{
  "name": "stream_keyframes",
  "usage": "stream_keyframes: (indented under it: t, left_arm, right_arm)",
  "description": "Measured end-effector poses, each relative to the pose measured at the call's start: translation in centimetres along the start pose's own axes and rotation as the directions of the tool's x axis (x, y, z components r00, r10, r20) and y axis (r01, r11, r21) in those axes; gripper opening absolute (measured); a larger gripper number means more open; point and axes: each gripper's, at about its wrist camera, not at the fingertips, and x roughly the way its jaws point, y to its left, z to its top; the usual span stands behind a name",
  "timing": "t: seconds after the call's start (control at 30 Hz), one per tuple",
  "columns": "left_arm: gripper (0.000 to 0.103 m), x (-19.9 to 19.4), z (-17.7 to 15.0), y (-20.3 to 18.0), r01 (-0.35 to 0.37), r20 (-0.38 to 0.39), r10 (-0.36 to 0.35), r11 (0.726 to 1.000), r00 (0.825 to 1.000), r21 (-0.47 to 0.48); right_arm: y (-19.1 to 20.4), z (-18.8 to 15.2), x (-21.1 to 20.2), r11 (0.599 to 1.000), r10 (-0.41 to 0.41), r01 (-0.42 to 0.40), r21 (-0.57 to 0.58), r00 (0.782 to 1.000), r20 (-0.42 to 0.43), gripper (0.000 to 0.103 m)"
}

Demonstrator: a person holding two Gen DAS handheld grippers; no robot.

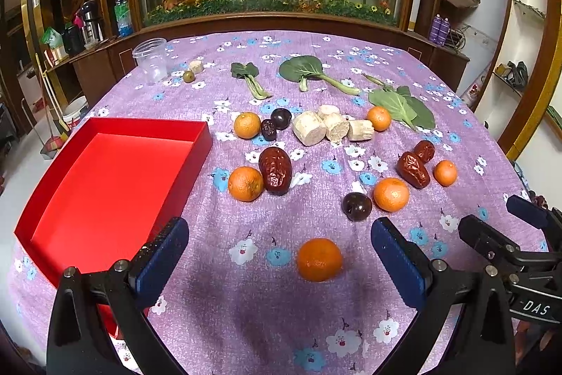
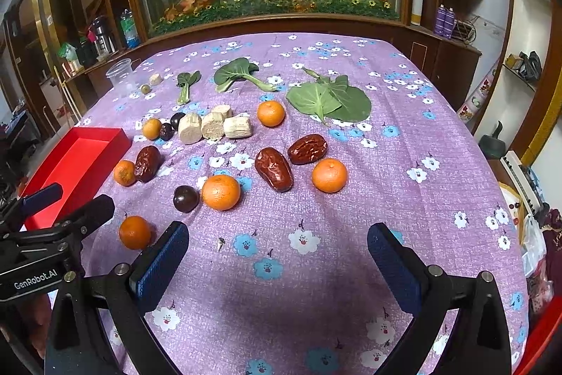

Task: Organize fruits

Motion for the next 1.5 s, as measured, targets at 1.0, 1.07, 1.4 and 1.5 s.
stream_keyframes:
  t: [1.0, 1.07, 1.4, 1.5]
  left_arm:
    - [0.103, 0.52, -0.10, -0.14, 0.008, -0.016, -0.008, 1.000, 1.000, -0.005]
    - [0.103, 0.53, -0.11, -0.16, 0.009, -0.015, -0.009, 1.000, 1.000, -0.004]
    - [0.103, 0.56, -0.10, -0.13, 0.009, -0.017, -0.009, 1.000, 1.000, -0.005]
    - [0.103, 0.52, -0.08, -0.14, 0.008, -0.016, -0.008, 1.000, 1.000, -0.005]
  right_arm:
    - [-0.15, -0.15, 0.63, 1.000, 0.025, -0.025, 0.002, 1.000, -0.003, 0.103]
    - [-0.12, -0.15, 0.66, 1.000, 0.026, -0.026, 0.001, 1.000, -0.004, 0.103]
    - [-0.10, -0.17, 0.72, 1.000, 0.027, -0.027, 0.001, 1.000, -0.004, 0.103]
    - [-0.08, -0.18, 0.74, 1.000, 0.027, -0.027, -0.001, 1.000, -0.004, 0.103]
